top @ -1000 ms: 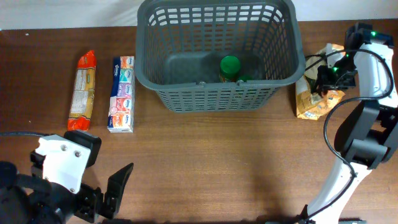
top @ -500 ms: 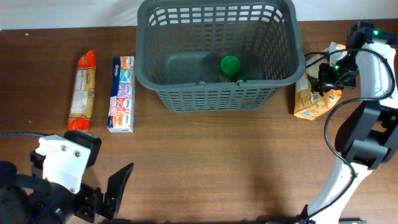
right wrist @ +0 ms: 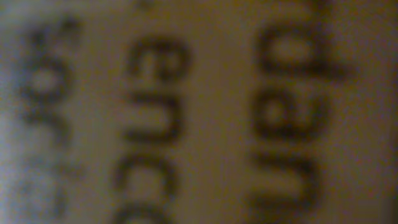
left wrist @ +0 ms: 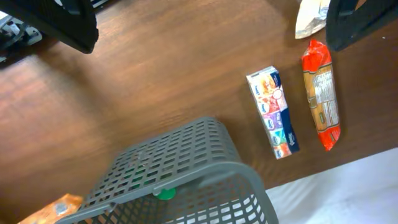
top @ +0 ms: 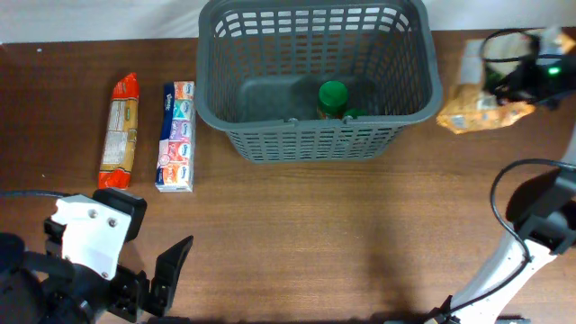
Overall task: Pack container
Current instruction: 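Lower the right gripper onto the orange Nescafe bag and grasp it, then lift the Nescafe bag and lower it into the basket's right side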
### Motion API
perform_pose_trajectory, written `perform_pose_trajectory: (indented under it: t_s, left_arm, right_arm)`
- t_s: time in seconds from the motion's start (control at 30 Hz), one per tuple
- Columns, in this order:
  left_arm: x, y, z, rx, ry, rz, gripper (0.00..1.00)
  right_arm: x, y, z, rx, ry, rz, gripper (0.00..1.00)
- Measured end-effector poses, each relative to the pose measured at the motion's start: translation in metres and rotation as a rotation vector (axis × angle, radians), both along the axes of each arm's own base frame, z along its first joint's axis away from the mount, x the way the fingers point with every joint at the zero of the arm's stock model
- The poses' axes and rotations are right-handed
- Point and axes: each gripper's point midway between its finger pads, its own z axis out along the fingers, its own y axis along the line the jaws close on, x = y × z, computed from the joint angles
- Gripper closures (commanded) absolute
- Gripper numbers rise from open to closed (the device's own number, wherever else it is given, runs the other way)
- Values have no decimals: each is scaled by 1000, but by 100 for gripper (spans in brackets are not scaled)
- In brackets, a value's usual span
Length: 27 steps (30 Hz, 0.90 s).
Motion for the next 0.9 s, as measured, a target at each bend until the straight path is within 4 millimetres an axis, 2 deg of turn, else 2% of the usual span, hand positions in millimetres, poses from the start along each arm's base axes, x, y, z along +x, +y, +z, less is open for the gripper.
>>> perform_pose_trajectory:
  t_s: [0.13,0.23,0.27,0.3,0.4,0.47,0.57,0.67,0.7,0.77,0.9]
  left_arm:
    - [0,0,0,0,0,0,1]
    - [0,0,0,0,0,0,1]
    - [0,0,0,0,0,0,1]
    - [0,0,0,0,0,0,1]
    - [0,0,0,0,0,0,1]
    - [0,0,0,0,0,0,1]
    - [0,0,0,0,0,0,1]
    - [0,0,0,0,0,0,1]
    - [0,0,0,0,0,0,1]
    - [0,0,0,0,0,0,1]
    - [0,0,0,0,0,0,1]
  right_arm:
    - [-17,-27,40,-18,-52,-95,96]
    - [-25,-45,79,-61,-147,-159,96]
    - [-25,-46,88,-70,-173,-166,96]
    - [-26,-47,104,-81,-220,-177,96]
    - [-29,-34,142,-92,-324,-178,96]
    - [-33,-19,167,-101,-387,-166,96]
    - [-46,18,210,-119,-494,-119,96]
    - [-64,66,247,-133,-591,-34,96]
    - [-69,80,255,-134,-615,-5,96]
    - [-85,123,276,-133,-681,87,96]
    - [-107,181,293,-136,-742,222,96]
